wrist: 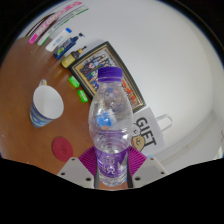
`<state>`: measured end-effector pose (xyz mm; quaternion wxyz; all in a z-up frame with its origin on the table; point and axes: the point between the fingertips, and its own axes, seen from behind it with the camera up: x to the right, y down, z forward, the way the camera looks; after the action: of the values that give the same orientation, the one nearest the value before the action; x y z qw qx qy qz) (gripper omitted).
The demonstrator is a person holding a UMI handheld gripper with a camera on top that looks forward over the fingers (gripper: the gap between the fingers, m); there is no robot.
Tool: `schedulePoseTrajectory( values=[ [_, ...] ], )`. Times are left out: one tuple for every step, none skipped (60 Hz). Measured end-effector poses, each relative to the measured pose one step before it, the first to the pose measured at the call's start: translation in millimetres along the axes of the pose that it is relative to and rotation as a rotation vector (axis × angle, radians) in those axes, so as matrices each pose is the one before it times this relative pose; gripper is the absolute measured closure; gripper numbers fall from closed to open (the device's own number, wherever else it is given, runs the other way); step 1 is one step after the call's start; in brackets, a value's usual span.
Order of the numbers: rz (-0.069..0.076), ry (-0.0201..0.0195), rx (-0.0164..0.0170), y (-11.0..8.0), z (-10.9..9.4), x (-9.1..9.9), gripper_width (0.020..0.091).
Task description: Pour water
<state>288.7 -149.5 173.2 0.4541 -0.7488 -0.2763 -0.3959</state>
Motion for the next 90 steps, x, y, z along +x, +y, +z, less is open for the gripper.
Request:
schedulePoseTrajectory(
  values=[
    [-0.0414,0.00892,-0.00212,-1.39,3.33,2.39,0.0731],
    [-0.0419,0.00979,-0.00249,-1.09,3.09,2.06,0.0732],
    [-0.0441,0.00989,-0.00496,-0.73,3.14,1.94,0.0731],
    [-0.0463,0.01035,-0.00421,-0.44,3.31,2.65,0.073],
    [-0.0455,0.01095,-0.00099,-1.52,3.08,2.19,0.0729],
    [-0.0435,0.01235,0.00258,-1.93,2.44,2.6,0.0731],
    [-0.0432,0.01324,0.00401,-1.9,2.28,2.81,0.0731],
    [-0.045,0.01314,0.01077,-0.46,6.3,2.69,0.0731],
    [-0.0451,0.01258,0.00148,-0.91,1.13,1.6,0.0731],
    [-0.0461,0.01202,0.00233,-1.82,2.05,2.07,0.0729],
    [-0.0424,0.01046,0.00143,-1.55,1.48,1.98,0.0729],
    [-0.0374,0.00965,0.00188,-1.57,2.0,2.24,0.0728],
    [-0.0334,0.00943,0.00132,-1.42,1.72,2.44,0.0728],
    [-0.0306,0.00854,0.00139,-1.7,1.83,2.0,0.0728],
    [-0.0286,0.00785,0.00253,-1.78,1.48,2.08,0.0729],
    [-0.0261,0.00816,0.00392,-2.16,1.35,1.82,0.073],
    [-0.0251,0.00938,0.00829,-1.31,3.3,1.68,0.073],
    [-0.0273,0.0085,0.00306,-1.92,0.6,2.0,0.0731],
    [-0.0286,0.00787,0.0021,-1.75,2.16,1.52,0.073],
    [-0.03,0.00928,0.00155,-1.29,1.26,2.59,0.0727],
    [-0.0275,0.00992,0.00404,-1.69,0.87,2.33,0.0727],
    [-0.0251,0.00897,0.00704,-2.56,0.5,2.16,0.0729],
    [-0.0226,0.00672,0.0131,-4.06,0.57,1.43,0.073],
    [-0.0208,0.00549,0.01232,-3.6,0.21,0.83,0.073],
    [-0.0213,0.0047,0.01137,-3.27,0.36,0.83,0.0731],
    [-0.0207,0.00624,0.00974,-2.26,1.5,-0.39,0.073],
    [-0.0193,0.00274,0.00707,-2.67,0.48,0.71,0.073],
    [-0.0179,0.00325,0.00817,-2.95,0.15,0.08,0.0729],
    [-0.0151,0.0029,0.00981,-2.96,-0.04,0.23,0.0731],
    [-0.0131,0.00296,0.00902,-2.85,0.19,-0.08,0.073],
    [-0.0113,0.00281,0.0067,-2.15,0.08,0.01,0.0733],
    [-0.0096,0.00206,0.00464,-1.63,0.09,0.08,0.0731],
    [-0.0076,0.0009,0.00405,-1.61,0.24,-0.37,0.0731],
    [-0.006,-0.00194,0.00503,-0.83,-0.17,-0.32,0.0726],
    [0.0005,-0.00384,0.00302,-1.36,0.59,-0.61,0.0728],
    [0.0025,-0.00269,0.00093,-0.82,0.11,-0.91,0.0731],
    [0.0043,-0.00149,0.00216,-0.64,-0.15,-0.43,0.0731],
    [0.0047,0.00025,0.00296,-0.72,-0.19,-0.13,0.0731],
    [0.0044,0.00065,0.00271,-0.44,-0.26,0.08,0.073],
    [0.0053,0.00131,0.00127,-0.06,-0.37,0.35,0.0726],
    [0.0073,0.00078,0.00171,0.04,-0.5,0.38,0.0728],
    [0.0084,-0.00025,0.00425,0.39,-0.8,0.64,0.0725],
    [0.0119,-0.0019,0.00446,0.15,-0.67,0.42,0.0727],
    [0.0146,-0.00178,0.00246,0.27,-0.82,0.37,0.0729],
    [0.0185,-0.00347,0.00235,0.08,-0.59,-0.09,0.0728],
    [0.0229,-0.00452,0.00321,0.24,-0.79,0.05,0.0729],
    [0.0273,-0.00454,0.00488,0.04,-0.81,0.43,0.0728],
    [0.031,-0.0051,0.00534,0.03,-1.11,0.44,0.073],
    [0.0347,-0.00569,0.00383,0.38,-1.13,0.49,0.0731],
    [0.0328,-0.00412,0.00081,0.47,-1.18,1.41,0.073],
    [0.0378,-0.00512,0.00234,0.42,-0.71,0.63,0.0731],
    [0.0365,-0.00459,0.00517,0.43,-1.79,1.89,0.073],
    [0.0384,-0.00455,0.00479,0.05,-0.96,1.6,0.0731],
    [0.0408,-0.00522,0.00511,-0.26,-1.22,1.72,0.073],
    [0.0456,-0.00654,0.00478,-0.48,-1.21,0.82,0.0729],
    [0.0496,-0.00846,0.00485,-0.73,-1.27,0.34,0.0729],
    [0.0524,-0.01094,0.00648,-1.12,-1.51,-0.07,0.0729],
    [0.0553,-0.01313,0.00889,-1.98,-1.54,-0.38,0.0729],
    [0.0594,-0.01398,0.01067,-2.23,-1.46,-0.64,0.0727],
    [0.057,-0.00632,0.00789,-2.78,-2.61,-0.07,0.073],
    [0.0638,-0.00963,0.0077,-2.4,-0.67,0.26,0.0728],
    [0.06,-0.00786,0.00952,-1.55,-0.74,2.11,0.0729],
    [0.0629,-0.01106,0.0089,-2.03,-0.86,-0.4,0.073],
    [0.0617,-0.01215,0.00854,-1.87,-0.68,-0.95,0.0731],
    [0.0597,-0.01093,0.00624,-1.24,-0.45,-0.99,0.0731],
    [0.0584,-0.00847,0.0039,-0.79,-0.15,-0.77,0.0731],
    [0.06,-0.00873,0.00427,-0.38,-0.02,-0.75,0.073],
    [0.0603,-0.00379,0.00106,-3.29,-3.44,-4.4,0.0731],
    [0.0606,-0.02258,0.01077,-0.2,2.36,-2.45,0.0729],
    [0.0612,-0.01992,0.01124,-1.03,0.75,-3.83,0.0729],
    [0.0594,-0.02148,0.01284,1.62,0.48,-0.38,0.0729],
    [0.0567,-0.01845,0.00902,0.94,1.05,-2.8,0.073],
    [0.0536,-0.01949,0.00671,1.9,1.5,-3.18,0.073],
    [0.049,-0.01872,0.00466,2.44,1.7,-2.91,0.073],
    [0.0454,-0.01598,0.00286,3.47,2.06,-2.07,0.073],
    [0.0431,-0.01222,0.00005,4.72,2.55,-1.48,0.073],
    [0.0403,-0.00974,-0.00304,5.25,2.86,-0.71,0.0729],
    [0.0384,-0.0007,-0.00455,5.08,2.16,-5.63,0.0729],
    [0.0316,-0.00801,-0.00507,5.01,2.72,0.2,0.0729],
    [0.0286,-0.01025,-0.00082,5.42,2.71,0.89,0.0728],
    [0.0251,-0.00867,-0.00271,5.19,2.97,0.51,0.0727],
    [0.0251,-0.00764,-0.00425,5.01,2.69,0.49,0.0727],
    [0.0251,-0.00626,-0.0056,5.3,2.51,0.19,0.0728],
    [0.0243,-0.00634,-0.00478,5.35,2.67,0.6,0.0728],
    [0.0223,-0.00692,-0.00417,4.97,2.33,0.53,0.0728],
    [0.0205,-0.0064,-0.00304,4.68,2.34,0.68,0.0726],
    [0.0183,-0.00495,-0.00197,4.53,2.16,0.81,0.0727],
    [0.0154,0.00508,0.00132,5.78,2.35,-3.67,0.0728],
    [0.012,-0.00111,-0.00071,5.13,2.2,0.99,0.0728],
    [0.0091,-0.0011,-0.00263,3.91,1.6,1.48,0.0728]
  ],
)
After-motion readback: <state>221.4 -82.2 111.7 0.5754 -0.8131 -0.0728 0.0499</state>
